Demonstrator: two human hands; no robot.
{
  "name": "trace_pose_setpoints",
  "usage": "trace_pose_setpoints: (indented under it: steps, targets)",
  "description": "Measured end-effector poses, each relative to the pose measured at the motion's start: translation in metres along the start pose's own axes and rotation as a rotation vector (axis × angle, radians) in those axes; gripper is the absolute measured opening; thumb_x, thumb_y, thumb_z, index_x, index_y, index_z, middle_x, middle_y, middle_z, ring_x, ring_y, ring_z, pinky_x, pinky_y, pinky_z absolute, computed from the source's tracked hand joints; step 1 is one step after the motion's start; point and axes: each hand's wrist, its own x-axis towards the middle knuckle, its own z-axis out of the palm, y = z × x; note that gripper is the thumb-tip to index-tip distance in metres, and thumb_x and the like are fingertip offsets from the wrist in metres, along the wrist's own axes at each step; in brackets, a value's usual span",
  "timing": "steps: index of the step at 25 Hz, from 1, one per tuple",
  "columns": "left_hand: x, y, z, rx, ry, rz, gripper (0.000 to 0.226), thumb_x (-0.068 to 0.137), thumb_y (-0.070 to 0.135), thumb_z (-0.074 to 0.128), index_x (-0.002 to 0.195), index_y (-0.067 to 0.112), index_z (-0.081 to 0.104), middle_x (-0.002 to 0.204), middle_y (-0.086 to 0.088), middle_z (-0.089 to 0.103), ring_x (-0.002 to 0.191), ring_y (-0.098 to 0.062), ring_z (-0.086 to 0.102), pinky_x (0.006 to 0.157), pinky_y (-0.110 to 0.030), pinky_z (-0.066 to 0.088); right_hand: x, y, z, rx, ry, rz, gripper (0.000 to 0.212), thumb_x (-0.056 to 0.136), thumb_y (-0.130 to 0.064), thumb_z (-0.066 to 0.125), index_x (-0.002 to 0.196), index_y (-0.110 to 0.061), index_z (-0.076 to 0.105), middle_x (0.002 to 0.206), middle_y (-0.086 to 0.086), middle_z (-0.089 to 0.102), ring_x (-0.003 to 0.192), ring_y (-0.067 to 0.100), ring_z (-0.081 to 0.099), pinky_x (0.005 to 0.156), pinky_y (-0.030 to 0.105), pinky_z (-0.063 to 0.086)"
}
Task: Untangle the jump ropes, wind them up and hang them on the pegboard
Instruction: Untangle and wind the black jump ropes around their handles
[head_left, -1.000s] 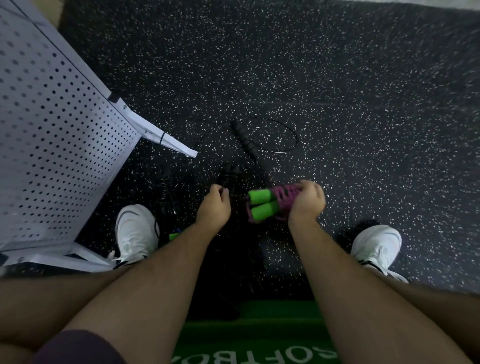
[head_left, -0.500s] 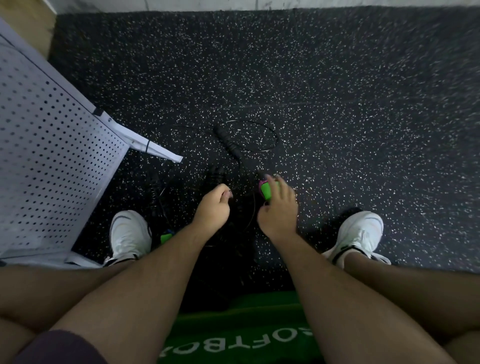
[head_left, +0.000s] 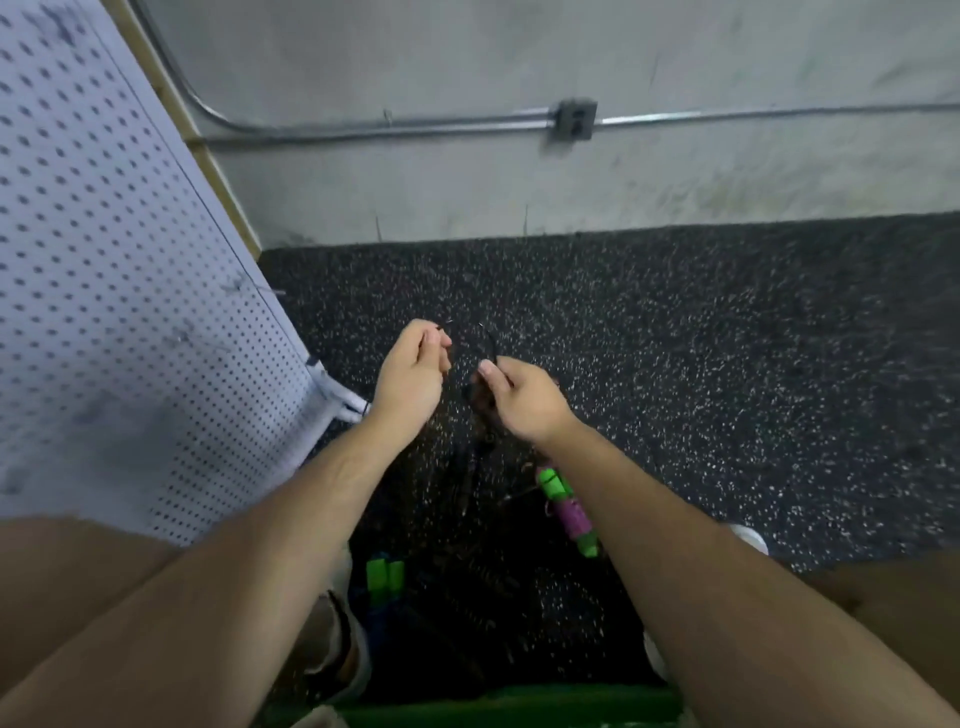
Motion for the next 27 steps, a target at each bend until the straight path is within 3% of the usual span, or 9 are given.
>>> trace_pose_setpoints:
  steps: [4,8,11,14,17,19,22,24,27]
  targets:
    - [0.003,0.063,-0.020,-0.074,-0.074,0.064,0.025,0.109,0.031,0.038,0.095,0.022,0.057,0.092,-0.002,0.068,0.086,-0.020,0.066,0.080,-0.044,0.056,0.005,-0.091,-0.056,0.198,0.143,-0.109,0.033,0.105,-0.034,0.051,0.092,-0.013,0.073,0.079,0.003,0.072,0.068,0.021,0.071,0.066,0.035,0.059]
    - [0.014,0.117,-0.034,-0.132,-0.156,0.152,0.023,0.092,0.058,0.046,0.084,0.042,0.060,0.092,-0.002,0.069,0.089,-0.029,0.066,0.090,-0.064,0.053,0.000,-0.162,-0.101,0.336,0.170,-0.157,0.027,0.103,-0.031,0.055,0.093,-0.015,0.074,0.068,0.006,0.070,0.061,0.030,0.071,0.065,0.045,0.062]
    - [0.011,0.168,-0.043,-0.198,-0.150,0.200,0.019,0.105,0.033,0.046,0.092,0.032,0.059,0.084,0.001,0.069,0.081,-0.023,0.069,0.083,-0.055,0.059,-0.004,-0.191,-0.129,0.311,0.230,-0.178,0.028,0.104,-0.028,0.054,0.101,-0.007,0.073,0.068,0.004,0.066,0.058,0.019,0.065,0.057,0.033,0.058]
    - [0.015,0.211,-0.057,-0.206,-0.016,0.309,0.025,0.108,0.016,0.043,0.091,0.026,0.059,0.074,-0.002,0.055,0.061,-0.016,0.058,0.067,-0.040,0.058,-0.019,-0.196,-0.144,0.289,0.190,-0.126,0.026,0.105,-0.024,0.051,0.118,-0.007,0.066,0.091,0.008,0.065,0.066,0.014,0.064,0.053,0.025,0.054]
    - [0.018,0.248,-0.067,-0.259,-0.033,0.346,0.025,0.108,0.014,0.045,0.093,0.023,0.064,0.072,-0.002,0.052,0.055,-0.012,0.054,0.066,-0.039,0.061,-0.031,-0.190,-0.136,0.127,0.032,-0.137,0.030,0.101,-0.029,0.059,0.129,-0.018,0.059,0.097,-0.002,0.063,0.076,0.012,0.062,0.063,0.021,0.051]
    - [0.012,0.266,-0.065,-0.330,-0.079,0.347,0.024,0.107,0.013,0.047,0.093,0.022,0.064,0.071,-0.002,0.053,0.055,-0.013,0.057,0.068,-0.038,0.061,-0.027,-0.191,-0.124,0.115,0.039,-0.152,0.030,0.098,-0.034,0.065,0.125,-0.020,0.063,0.097,-0.004,0.063,0.082,0.013,0.061,0.071,0.023,0.049]
    - [0.008,0.273,-0.063,-0.359,-0.083,0.366,0.022,0.107,0.014,0.046,0.099,0.021,0.064,0.078,-0.001,0.060,0.070,-0.015,0.063,0.082,-0.040,0.061,-0.017,-0.200,-0.120,0.097,0.112,-0.141,0.022,0.100,-0.034,0.061,0.105,-0.016,0.072,0.078,-0.009,0.062,0.071,0.008,0.055,0.064,0.023,0.042]
    - [0.008,0.258,-0.069,-0.295,-0.089,0.360,0.017,0.108,0.022,0.045,0.119,0.025,0.058,0.097,0.001,0.068,0.092,-0.012,0.067,0.093,-0.038,0.056,-0.014,-0.204,-0.126,0.111,0.159,-0.153,0.018,0.101,-0.031,0.059,0.095,-0.021,0.073,0.071,-0.010,0.061,0.066,0.008,0.055,0.063,0.025,0.042]
    - [-0.003,0.208,-0.072,-0.062,-0.284,0.204,0.052,0.105,0.042,0.047,0.152,0.026,0.033,0.133,0.003,0.061,0.117,-0.012,0.060,0.103,-0.035,0.045,-0.011,-0.214,-0.145,0.276,0.235,-0.164,0.017,0.101,-0.027,0.060,0.089,-0.022,0.072,0.063,-0.005,0.060,0.058,0.012,0.053,0.058,0.028,0.047]
